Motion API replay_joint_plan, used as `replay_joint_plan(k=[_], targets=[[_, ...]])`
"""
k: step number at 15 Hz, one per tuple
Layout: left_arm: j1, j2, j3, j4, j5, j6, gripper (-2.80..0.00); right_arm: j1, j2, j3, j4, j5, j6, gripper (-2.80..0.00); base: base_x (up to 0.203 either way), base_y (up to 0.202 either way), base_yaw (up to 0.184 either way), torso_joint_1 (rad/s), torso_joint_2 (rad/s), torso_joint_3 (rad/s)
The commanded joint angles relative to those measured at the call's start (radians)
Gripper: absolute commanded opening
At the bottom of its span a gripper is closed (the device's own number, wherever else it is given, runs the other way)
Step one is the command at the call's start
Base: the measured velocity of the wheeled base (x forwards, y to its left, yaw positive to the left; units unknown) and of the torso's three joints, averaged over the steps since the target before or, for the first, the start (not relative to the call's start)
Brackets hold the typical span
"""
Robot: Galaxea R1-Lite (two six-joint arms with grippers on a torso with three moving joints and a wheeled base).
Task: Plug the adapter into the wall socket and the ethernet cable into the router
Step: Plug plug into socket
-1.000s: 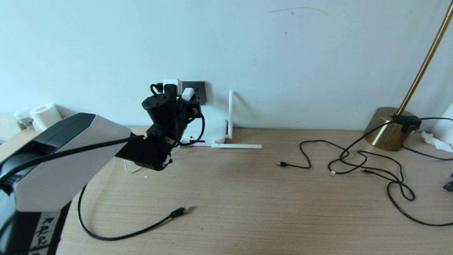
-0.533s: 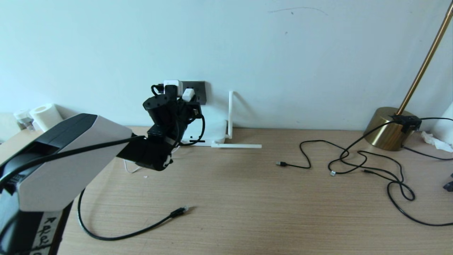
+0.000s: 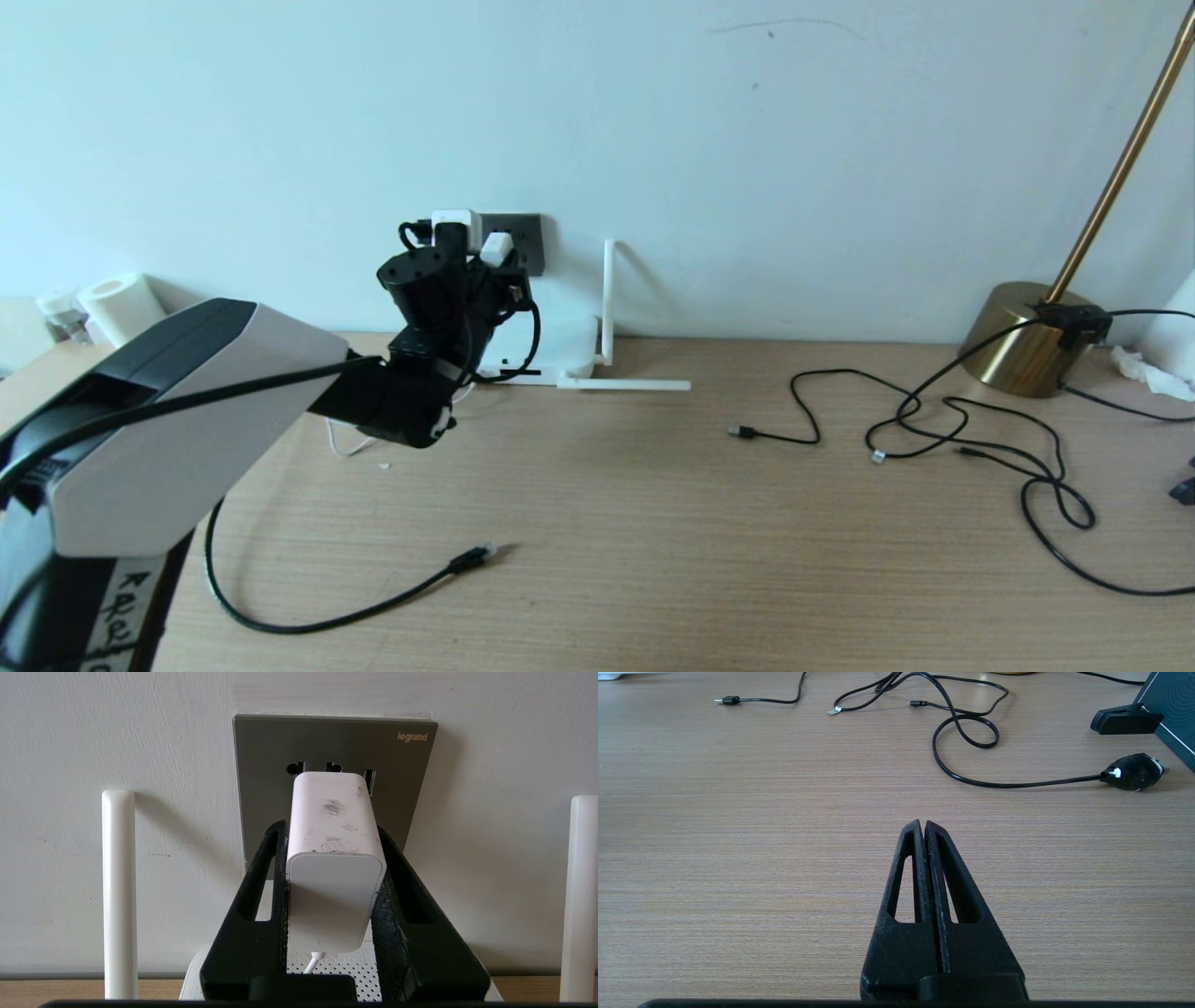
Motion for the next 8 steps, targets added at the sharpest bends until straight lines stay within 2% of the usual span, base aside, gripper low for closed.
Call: replay_joint_plan(k=[1, 8], targets=[[0.000, 0.002, -0.001, -0.005, 0.002, 0.000, -2.80, 0.000, 0.000, 0.000, 0.000, 0.000, 0.000, -2.80, 0.000, 0.000, 0.000, 0.000, 0.00, 0.000], [0.001, 0.008, -0.005, -0.004, -0.001, 0.000, -2.80, 0.000, -0.002, 0.000, 0.000, 0.000, 0.002, -2.80, 0.000, 0.000, 0.000, 0.000, 0.00, 0.000]])
